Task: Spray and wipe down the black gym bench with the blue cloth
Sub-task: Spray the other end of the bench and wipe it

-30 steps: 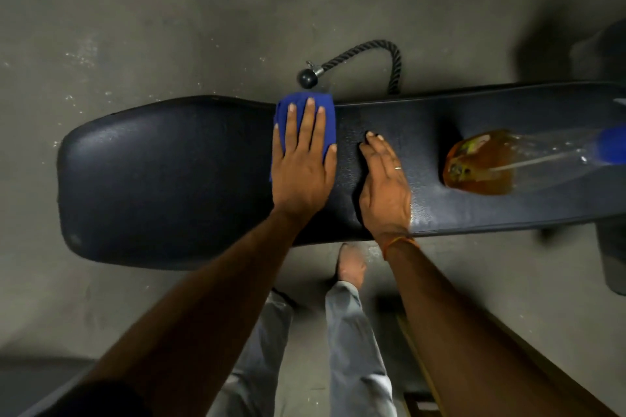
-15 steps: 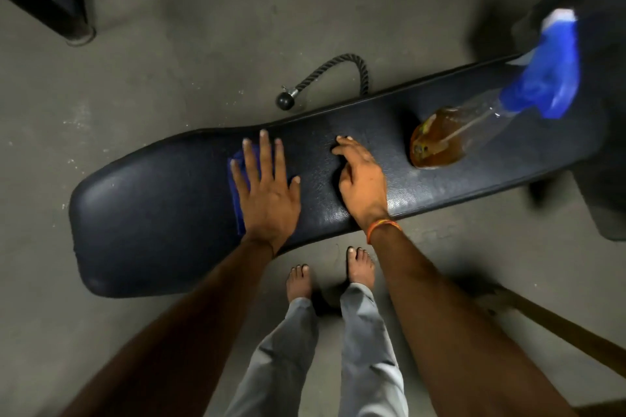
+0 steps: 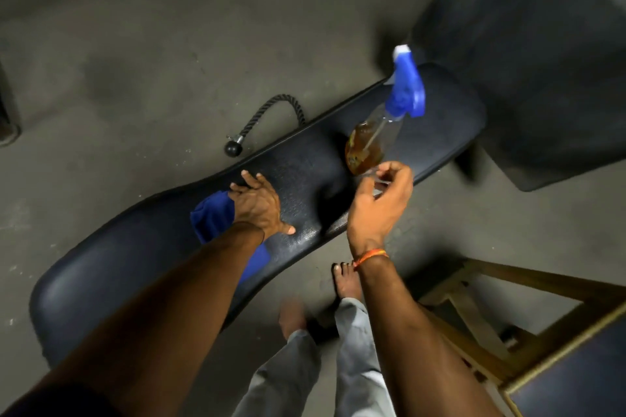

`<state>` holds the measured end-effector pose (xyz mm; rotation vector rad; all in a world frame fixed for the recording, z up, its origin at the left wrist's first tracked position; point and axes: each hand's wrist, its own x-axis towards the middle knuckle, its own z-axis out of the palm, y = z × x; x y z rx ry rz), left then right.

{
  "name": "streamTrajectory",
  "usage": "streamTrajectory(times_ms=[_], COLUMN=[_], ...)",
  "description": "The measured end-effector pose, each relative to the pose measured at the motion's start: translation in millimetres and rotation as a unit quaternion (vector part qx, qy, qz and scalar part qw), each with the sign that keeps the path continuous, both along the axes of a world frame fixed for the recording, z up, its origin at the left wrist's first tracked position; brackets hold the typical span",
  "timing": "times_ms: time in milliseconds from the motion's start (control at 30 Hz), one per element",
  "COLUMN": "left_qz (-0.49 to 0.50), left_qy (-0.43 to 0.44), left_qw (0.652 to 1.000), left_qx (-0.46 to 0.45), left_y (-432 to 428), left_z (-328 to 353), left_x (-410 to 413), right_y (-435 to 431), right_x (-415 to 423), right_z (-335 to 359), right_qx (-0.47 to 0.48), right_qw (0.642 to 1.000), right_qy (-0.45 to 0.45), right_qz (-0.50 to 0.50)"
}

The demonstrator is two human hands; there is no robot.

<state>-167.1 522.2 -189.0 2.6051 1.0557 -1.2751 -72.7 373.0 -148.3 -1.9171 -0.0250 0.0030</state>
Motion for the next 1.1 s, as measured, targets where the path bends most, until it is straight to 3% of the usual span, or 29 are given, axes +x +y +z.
streamTrajectory(times_ms=[133,267,467,767,833,967,1100], left_qz=[-0.024,-0.029,-0.033,-0.066,-0.064,-0.055,-0.051], left_qy=[-0.002,0.007,0.027,-0.025,-0.036,-0.048,-0.064], left_qw=[1.0,0.999,0.998,0.997,0.997,0.997,0.996], left_qx=[0.015,0.024,0.037,0.033,0.027,0.023,0.024], left_y=[0.7,0.4,-2.2,1.5,1.6,1.6,2.5], left_z=[0.8,-4.9,-7.2,-9.2,-11.5,-14.9,-17.8], left_x=[-2.7,-2.2,3.2,-21.8,-27.7,-31.3,-35.0], right_y=[11.3,28.6,19.2,-43.6,-52.5,-65.0,-70.7], right_x=[29.4,58.7,68.3,4.7,-5.3,-34.6,-51.4], right_z=[20.9,45.1,60.2,61.7,58.9,32.7,-2.9], right_qx=[0.026,0.132,0.111,0.187,0.159,-0.024,-0.156], right_qw=[0.998,0.991,0.982,0.961,0.964,0.973,0.956], right_qy=[-0.037,0.001,-0.064,0.045,0.069,0.052,0.145], right_qz=[-0.035,0.033,0.14,0.2,0.201,0.223,0.202])
